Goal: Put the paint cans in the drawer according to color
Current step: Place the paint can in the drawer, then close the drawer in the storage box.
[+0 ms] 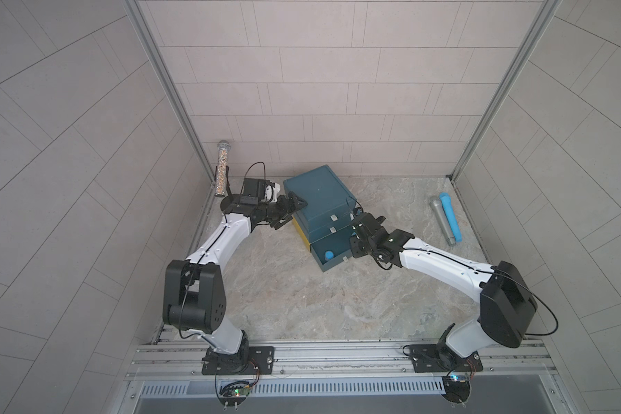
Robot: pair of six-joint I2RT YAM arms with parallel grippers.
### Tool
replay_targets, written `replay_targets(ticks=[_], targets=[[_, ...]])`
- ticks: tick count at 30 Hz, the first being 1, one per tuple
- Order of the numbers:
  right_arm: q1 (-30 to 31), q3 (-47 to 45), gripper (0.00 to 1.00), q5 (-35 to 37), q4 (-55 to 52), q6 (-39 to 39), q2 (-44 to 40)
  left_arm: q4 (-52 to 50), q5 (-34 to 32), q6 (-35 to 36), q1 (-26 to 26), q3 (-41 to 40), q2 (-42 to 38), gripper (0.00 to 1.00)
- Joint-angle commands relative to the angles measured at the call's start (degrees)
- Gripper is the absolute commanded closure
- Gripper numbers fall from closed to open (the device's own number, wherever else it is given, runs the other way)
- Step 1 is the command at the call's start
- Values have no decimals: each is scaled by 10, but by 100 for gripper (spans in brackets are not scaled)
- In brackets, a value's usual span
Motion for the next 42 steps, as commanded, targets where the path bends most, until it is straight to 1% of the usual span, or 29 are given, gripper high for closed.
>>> replay_targets(ticks=[1,6,12,13,14,16,17,21,25,29,31,33,36,38,40,42], targets=[[-7,13,74,-24,39,8,34,-62,-35,16,0,-5,15,3],[-13,20,75,-30,65,15,81,-63,-34,15,0,-4,15,3],[-12,17,74,-26,78,18,106,-62,-31,13,0,-4,13,3],[-13,16,72,-26,78,18,109,-62,-31,13,1,-3,13,3],[-13,15,68,-26,78,18,111,-62,-30,13,1,-3,13,3],[-13,11,56,-27,78,15,109,-62,-31,13,1,-3,13,3],[-13,7,51,-26,78,19,105,-62,-30,13,1,-5,13,3],[-13,-2,41,-18,70,21,76,-62,-30,13,0,-5,14,3],[-12,-6,40,-9,43,19,32,-62,-31,13,1,-5,15,3],[-13,-28,40,9,14,29,-49,-62,-33,14,1,-5,16,3],[-13,-56,44,36,9,44,-101,-62,-33,14,1,-5,15,3],[-20,-91,54,40,8,59,-147,-62,-34,13,1,-6,16,3],[-48,-129,75,-9,-4,89,-172,-61,-34,12,1,-6,17,3],[-60,-157,86,-50,17,98,-168,-60,-32,12,0,-6,17,3],[-66,-184,92,-90,55,107,-157,-60,-32,12,1,-5,18,3],[-75,-203,96,-128,92,131,-139,-60,-32,12,1,-6,18,3]])
